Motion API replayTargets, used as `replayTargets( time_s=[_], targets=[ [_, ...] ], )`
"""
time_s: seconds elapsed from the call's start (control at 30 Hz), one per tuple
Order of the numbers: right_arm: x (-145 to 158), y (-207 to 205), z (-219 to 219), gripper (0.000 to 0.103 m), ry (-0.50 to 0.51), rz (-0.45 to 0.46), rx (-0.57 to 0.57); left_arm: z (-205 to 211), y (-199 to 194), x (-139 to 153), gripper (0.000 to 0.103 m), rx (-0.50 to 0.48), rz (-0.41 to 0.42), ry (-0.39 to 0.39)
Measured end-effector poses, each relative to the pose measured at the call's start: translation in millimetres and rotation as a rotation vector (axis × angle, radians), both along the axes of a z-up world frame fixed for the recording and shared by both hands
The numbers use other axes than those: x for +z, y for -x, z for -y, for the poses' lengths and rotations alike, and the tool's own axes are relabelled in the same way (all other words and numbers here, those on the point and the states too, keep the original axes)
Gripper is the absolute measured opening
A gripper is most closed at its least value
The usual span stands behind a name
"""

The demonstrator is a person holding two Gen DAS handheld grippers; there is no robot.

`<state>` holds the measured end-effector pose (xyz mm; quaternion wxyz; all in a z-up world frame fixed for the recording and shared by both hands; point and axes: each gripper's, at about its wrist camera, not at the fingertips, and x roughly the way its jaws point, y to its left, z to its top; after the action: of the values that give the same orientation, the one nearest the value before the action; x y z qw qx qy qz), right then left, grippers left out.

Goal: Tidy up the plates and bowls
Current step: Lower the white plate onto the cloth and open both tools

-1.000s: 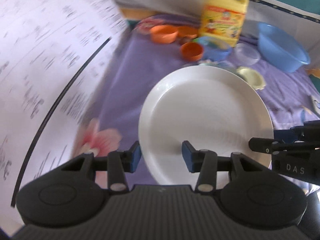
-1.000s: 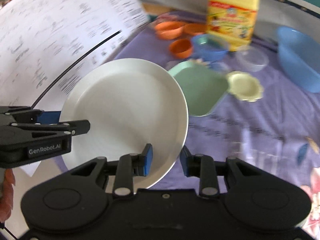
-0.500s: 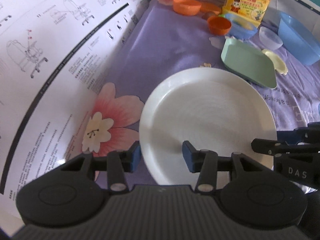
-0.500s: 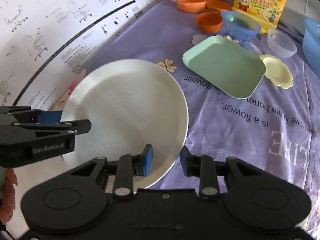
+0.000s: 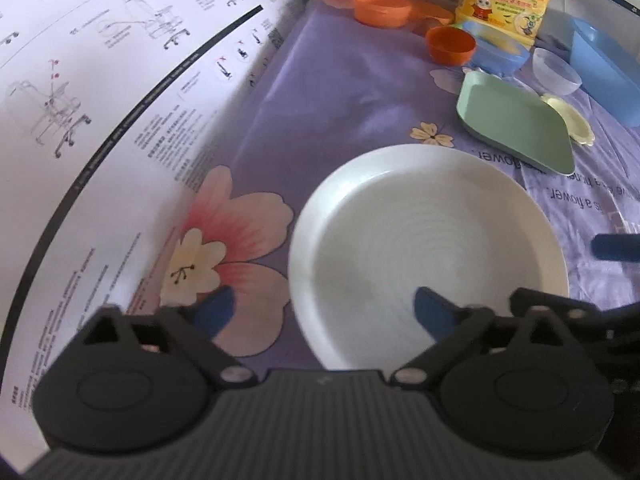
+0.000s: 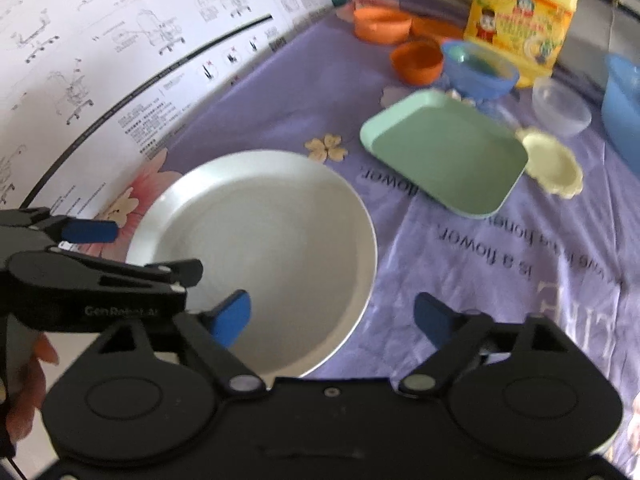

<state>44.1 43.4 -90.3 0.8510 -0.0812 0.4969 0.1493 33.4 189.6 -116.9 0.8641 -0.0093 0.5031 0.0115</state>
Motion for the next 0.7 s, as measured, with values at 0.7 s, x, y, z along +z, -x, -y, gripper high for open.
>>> replayTargets(
  time_s=[0.7],
  targets=[
    [22, 8, 49, 0.103, -0.094, 0.04, -0.136, 0, -10, 35, 0.103, 0.011, 0.09, 0.043]
  ],
)
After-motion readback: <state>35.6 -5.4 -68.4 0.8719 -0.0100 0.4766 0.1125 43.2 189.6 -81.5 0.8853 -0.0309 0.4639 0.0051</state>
